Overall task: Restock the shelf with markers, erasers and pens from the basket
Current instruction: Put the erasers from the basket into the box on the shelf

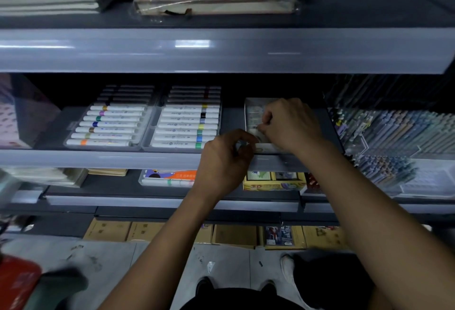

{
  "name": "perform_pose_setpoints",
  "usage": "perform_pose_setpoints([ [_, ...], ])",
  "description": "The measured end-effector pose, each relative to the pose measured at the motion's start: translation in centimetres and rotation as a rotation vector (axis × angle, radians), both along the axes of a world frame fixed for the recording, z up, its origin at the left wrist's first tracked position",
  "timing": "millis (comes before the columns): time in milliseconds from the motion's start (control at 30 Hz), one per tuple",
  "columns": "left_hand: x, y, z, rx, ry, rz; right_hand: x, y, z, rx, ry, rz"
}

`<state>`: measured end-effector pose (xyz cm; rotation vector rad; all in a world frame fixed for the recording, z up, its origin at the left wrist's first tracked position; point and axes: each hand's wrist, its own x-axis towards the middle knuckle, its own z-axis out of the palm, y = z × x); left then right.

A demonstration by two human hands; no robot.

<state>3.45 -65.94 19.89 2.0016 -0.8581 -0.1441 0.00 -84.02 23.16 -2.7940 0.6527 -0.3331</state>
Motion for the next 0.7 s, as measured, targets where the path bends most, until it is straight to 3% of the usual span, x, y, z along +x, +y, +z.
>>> perform_pose_setpoints([
  [67, -0.4, 0.0, 0.4, -0.045, 0.100, 0.029, -0.3, 0.0, 0.3, 0.027, -0.009, 0.016],
  [200, -0.7, 0.3, 2.2, -0.432, 0.830, 0.047, -1.2, 0.3, 0.8, 0.065, -0.162, 0.055],
  [267, -0.9, 0.7, 3.1, -0.598, 1.016, -0.022, -2.0, 0.6, 1.0, 0.084, -0.241, 0.060],
  [367, -1.1, 1.1, 3.7, -0.669, 1.028, -0.038, -3.3, 1.6, 1.2, 0.095, -0.352, 0.082],
  [533, -1.3, 1.2, 3.5, -0.572, 0.853, 0.031, -5.1, 4.1, 1.4, 0.216, -0.501, 0.173],
  [700, -1.6, 0.9, 3.4, -0.526, 0.757, 0.039, -6.1, 5.8, 2.0, 0.286, -0.425, 0.284],
])
